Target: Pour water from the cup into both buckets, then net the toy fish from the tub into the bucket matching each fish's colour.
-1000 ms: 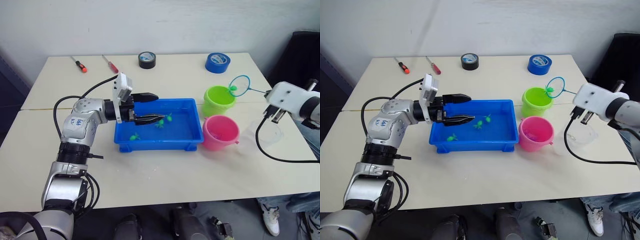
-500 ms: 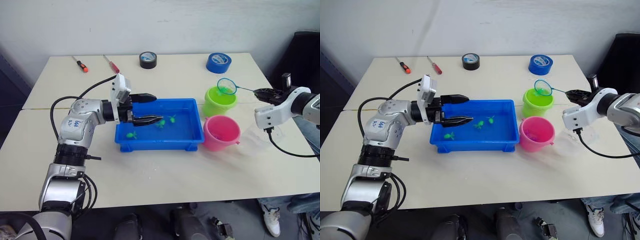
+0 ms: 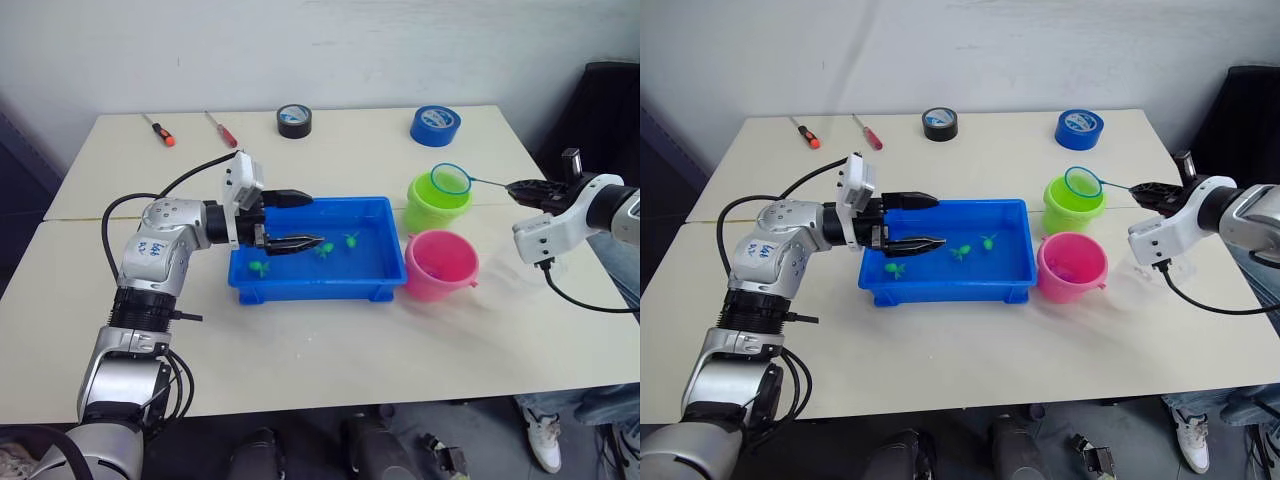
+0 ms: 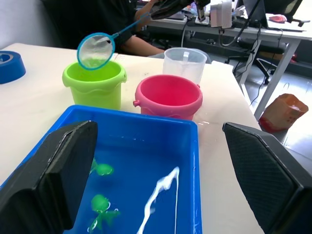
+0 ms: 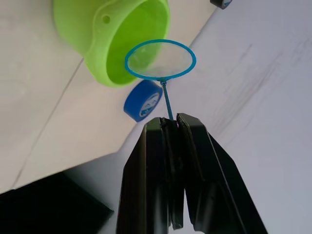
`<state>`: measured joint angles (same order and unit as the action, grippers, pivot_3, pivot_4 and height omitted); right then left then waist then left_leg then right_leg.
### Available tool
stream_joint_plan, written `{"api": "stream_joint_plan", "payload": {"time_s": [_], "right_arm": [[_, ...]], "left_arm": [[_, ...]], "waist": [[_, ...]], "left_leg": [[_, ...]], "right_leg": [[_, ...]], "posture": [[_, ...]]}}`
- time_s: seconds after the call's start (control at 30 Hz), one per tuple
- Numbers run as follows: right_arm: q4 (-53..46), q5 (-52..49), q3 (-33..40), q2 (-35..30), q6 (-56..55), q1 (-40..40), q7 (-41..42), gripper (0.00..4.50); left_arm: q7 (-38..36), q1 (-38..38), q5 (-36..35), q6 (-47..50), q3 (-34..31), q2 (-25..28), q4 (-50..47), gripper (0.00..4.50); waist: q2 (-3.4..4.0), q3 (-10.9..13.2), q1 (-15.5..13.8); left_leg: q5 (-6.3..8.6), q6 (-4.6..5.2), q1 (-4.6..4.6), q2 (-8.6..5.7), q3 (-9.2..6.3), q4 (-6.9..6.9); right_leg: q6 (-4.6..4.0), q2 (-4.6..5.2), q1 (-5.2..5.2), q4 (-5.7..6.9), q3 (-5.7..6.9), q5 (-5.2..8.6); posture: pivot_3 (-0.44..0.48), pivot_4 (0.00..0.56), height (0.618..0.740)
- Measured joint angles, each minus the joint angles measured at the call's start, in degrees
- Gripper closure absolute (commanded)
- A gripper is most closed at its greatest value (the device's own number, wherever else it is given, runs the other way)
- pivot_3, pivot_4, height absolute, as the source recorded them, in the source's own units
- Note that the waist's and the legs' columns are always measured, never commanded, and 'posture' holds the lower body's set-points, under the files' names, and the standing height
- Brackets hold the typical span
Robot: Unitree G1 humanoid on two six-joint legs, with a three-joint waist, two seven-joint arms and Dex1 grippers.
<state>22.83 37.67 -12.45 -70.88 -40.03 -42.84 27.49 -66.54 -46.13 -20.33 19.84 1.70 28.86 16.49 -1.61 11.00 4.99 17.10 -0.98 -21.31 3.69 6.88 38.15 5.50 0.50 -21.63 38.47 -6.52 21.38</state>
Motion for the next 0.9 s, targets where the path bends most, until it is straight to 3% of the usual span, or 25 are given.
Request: {"api": "stream_joint_plan", "payload": {"time_s": [0.07, 0.17, 0.33, 0.5, 0.6, 0.73, 0.9], "right_arm": [[0.0, -5.8, 2.4, 2.1, 5.0, 0.0, 3.2, 4.5], [-6.6, -21.4, 9.8, 6.8, 22.1, 2.6, 11.8, 4.5], [-31.7, -49.4, 19.4, 10.3, 63.0, 10.1, 23.1, 4.5], [-47.1, -74.9, 26.5, 11.4, 101.2, 11.9, 23.4, 4.5], [-47.1, -83.6, 29.2, 15.5, 117.6, 9.7, 20.1, 4.5], [-44.4, -87.9, 30.2, 19.5, 129.3, 7.3, 17.2, 4.5], [-34.9, -90.4, 30.1, 20.6, 132.2, 5.2, 11.8, 4.5]], "left_arm": [[-0.5, 0.0, 0.7, -0.8, 0.3, 0.9, 0.1, 0.02], [-1.5, 0.5, 1.7, -1.7, 0.6, 2.9, 0.3, 0.02], [-3.5, 3.5, 1.7, -0.9, 0.7, 5.3, -0.1, 0.02], [-5.9, 5.2, 1.8, -0.6, 1.7, 6.7, -0.8, 0.02], [-6.2, 5.3, 2.0, -1.2, 1.8, 6.7, -1.3, 0.02], [-6.0, 5.3, 3.0, -2.9, 2.2, 6.7, -1.7, 0.02], [-5.4, 5.3, 3.4, -3.5, 2.7, 6.4, -2.0, 0.02]], "waist": [[0.0, 0.0, 0.1], [0.01, 0.0, 0.1], [0.01, 0.0, -0.4], [0.0, 0.0, -0.9], [0.0, 0.0, -0.9], [0.0, 0.0, -0.8], [0.0, 0.0, -0.5]], "left_leg": [[0.0, 0.0, 0.02, 0.01, 0.0, 0.0], [-0.04, -0.08, 0.04, 0.11, -0.08, 0.0], [-0.09, -0.16, -0.03, 0.11, -0.38, -0.03], [-0.06, -0.11, -0.2, 0.05, -0.61, 0.02], [-0.06, -0.1, -0.26, 0.02, -0.61, -0.01], [-0.04, -0.08, -0.32, 0.01, -0.58, -0.09], [-0.02, -0.04, -0.44, 0.01, -0.55, -0.08]], "right_leg": [[0.0, -0.02, 0.0, 0.04, 0.0, 0.0], [0.0, -0.07, 0.03, 0.13, -0.01, 0.0], [-0.08, 0.01, 0.04, 0.21, 0.06, 0.04], [-0.09, 0.09, 0.09, 0.04, 0.22, 0.04], [-0.09, 0.08, 0.04, -0.02, 0.21, 0.04], [-0.1, 0.06, -0.01, -0.15, 0.19, 0.05], [-0.09, 0.05, -0.15, -0.2, 0.18, 0.05]], "posture": [[0.0, 0.15, 0.74], [0.0, 0.15, 0.74], [0.0, 0.15, 0.74], [0.0, 0.15, 0.74], [0.0, 0.15, 0.74], [0.0, 0.15, 0.74], [0.0, 0.15, 0.74]]}}
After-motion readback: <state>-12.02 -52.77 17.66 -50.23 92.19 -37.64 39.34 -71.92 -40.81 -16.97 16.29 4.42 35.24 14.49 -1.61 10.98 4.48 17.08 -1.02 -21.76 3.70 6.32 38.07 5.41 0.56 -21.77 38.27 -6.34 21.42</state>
